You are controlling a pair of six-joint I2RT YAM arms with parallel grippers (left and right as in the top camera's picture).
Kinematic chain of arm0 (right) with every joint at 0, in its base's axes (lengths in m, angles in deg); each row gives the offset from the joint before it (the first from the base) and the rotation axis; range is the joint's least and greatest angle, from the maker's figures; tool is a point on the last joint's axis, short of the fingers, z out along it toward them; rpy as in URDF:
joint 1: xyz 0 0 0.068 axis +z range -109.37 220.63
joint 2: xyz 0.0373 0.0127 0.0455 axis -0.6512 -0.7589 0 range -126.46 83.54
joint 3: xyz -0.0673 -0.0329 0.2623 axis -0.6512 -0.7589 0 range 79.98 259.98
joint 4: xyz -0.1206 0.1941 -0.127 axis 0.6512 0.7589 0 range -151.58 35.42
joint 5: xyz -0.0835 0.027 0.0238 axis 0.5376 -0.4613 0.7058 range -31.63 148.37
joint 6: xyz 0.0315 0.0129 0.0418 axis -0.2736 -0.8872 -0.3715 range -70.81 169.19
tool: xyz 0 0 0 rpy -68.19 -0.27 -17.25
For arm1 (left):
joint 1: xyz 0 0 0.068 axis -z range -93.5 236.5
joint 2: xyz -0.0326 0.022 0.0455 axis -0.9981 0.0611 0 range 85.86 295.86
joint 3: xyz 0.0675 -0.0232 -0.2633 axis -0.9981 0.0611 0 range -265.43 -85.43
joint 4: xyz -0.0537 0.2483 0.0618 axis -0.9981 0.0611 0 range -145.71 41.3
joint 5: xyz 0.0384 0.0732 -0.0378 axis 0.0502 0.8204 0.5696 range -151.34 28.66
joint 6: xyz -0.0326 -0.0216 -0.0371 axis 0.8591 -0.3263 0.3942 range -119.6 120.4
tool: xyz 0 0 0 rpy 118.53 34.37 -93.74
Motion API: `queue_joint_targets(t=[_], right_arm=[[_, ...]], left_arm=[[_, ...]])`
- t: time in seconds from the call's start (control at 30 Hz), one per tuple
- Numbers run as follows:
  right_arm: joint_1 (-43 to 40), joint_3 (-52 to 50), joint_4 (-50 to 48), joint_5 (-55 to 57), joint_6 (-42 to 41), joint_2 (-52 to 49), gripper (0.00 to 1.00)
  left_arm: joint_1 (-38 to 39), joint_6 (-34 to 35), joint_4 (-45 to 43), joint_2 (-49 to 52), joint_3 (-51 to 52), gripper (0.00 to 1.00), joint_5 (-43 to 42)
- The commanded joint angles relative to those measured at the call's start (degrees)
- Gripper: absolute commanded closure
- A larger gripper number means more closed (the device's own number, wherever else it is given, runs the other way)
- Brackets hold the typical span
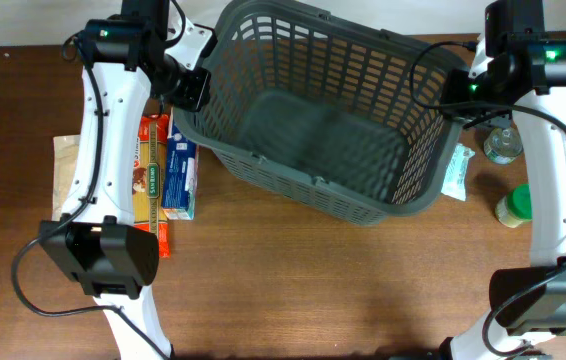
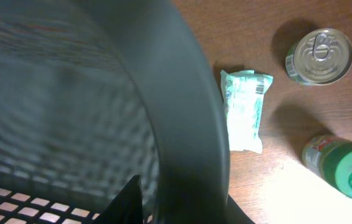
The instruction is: Pack container
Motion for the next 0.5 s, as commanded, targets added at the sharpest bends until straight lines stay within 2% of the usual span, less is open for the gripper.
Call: queue_joint_targets(t=[0.0, 0.27, 0.33, 0.47], right_arm=[[-0.15, 0.22, -0.74, 0.63, 2.21, -0.81, 0.73], [-0.15, 0.22, -2.08, 0.63, 2.43, -2.32, 0.73], [-0.15, 0.22, -2.69, 0.63, 2.51, -2.73, 0.73], [-0.15, 0.22, -3.74, 0.61, 4.83, -3.19, 0.72]], left_arm=[[1.14, -2.23, 2.71, 1.66, 1.62, 0.85, -1.42], [1.79, -0.92, 2.4, 1.66, -0.26, 0.83, -1.64], [2.54, -0.83, 2.64, 1.64, -1.2, 0.63, -1.62], [4.79, -0.07, 3.13, 1.6, -3.39, 0.61, -1.53]])
